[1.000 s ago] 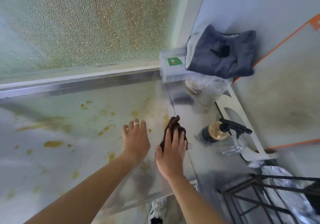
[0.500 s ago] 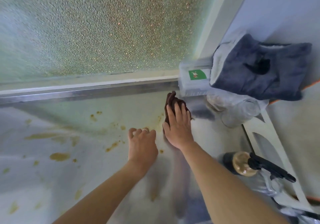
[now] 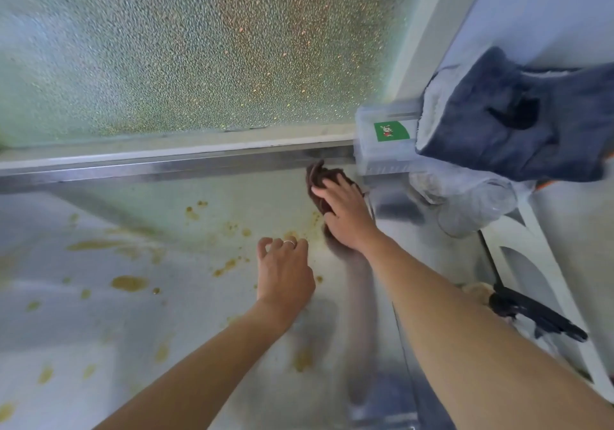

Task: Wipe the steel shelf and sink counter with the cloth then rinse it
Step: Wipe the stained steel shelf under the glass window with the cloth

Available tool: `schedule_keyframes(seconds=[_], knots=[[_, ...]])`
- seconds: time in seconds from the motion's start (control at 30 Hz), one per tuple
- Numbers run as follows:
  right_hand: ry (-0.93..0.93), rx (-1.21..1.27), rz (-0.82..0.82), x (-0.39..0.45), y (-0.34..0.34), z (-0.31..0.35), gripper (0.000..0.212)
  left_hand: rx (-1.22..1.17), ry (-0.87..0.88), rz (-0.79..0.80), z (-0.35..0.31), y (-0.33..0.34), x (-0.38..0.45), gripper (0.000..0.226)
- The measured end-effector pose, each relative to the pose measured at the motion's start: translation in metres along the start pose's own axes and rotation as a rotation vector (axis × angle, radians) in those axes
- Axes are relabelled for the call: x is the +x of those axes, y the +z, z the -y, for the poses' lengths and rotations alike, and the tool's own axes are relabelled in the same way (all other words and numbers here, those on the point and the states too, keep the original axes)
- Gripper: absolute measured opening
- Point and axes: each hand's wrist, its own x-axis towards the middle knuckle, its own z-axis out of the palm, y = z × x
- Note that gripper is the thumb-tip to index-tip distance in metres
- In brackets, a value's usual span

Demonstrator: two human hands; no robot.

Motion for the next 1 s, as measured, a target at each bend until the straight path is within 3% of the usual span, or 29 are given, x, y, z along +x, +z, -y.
schedule_keyframes(seconds=[0.3,0.47,0.57,0.7,0.8,0.9,1.0], knots=[[-0.052,0.05,-0.087,-0.101,0.038,0.052,0.044,-0.059,0.013,0.049,0.007,-0.011,-0.019,0.02],[0.082,-0.026,-0.291,-0.14,0.052,0.083,0.023,-0.137,0.063,0.093,0.016,-0.021,-0.026,0.02],[0.18,0.1,-0.287,-0.142,0.042,0.095,0.019,-0.193,0.047,0.076,0.023,-0.024,-0.026,0.019],[0.262,0.33,-0.374,-0.131,0.008,0.094,0.02,-0.191,-0.014,0.056,0.029,-0.029,-0.017,0.014],[0.218,0.159,-0.51,-0.129,-0.01,0.086,0.027,-0.162,-0.056,0.019,0.031,-0.032,-0.01,0.018],[0.219,-0.003,-0.344,-0.128,-0.006,0.078,0.045,-0.107,-0.09,0.006,0.032,-0.029,-0.006,0.018],[0.347,-0.104,-0.361,-0.121,0.008,0.071,0.058,-0.067,-0.104,-0.002,0.031,-0.023,-0.001,0.017]])
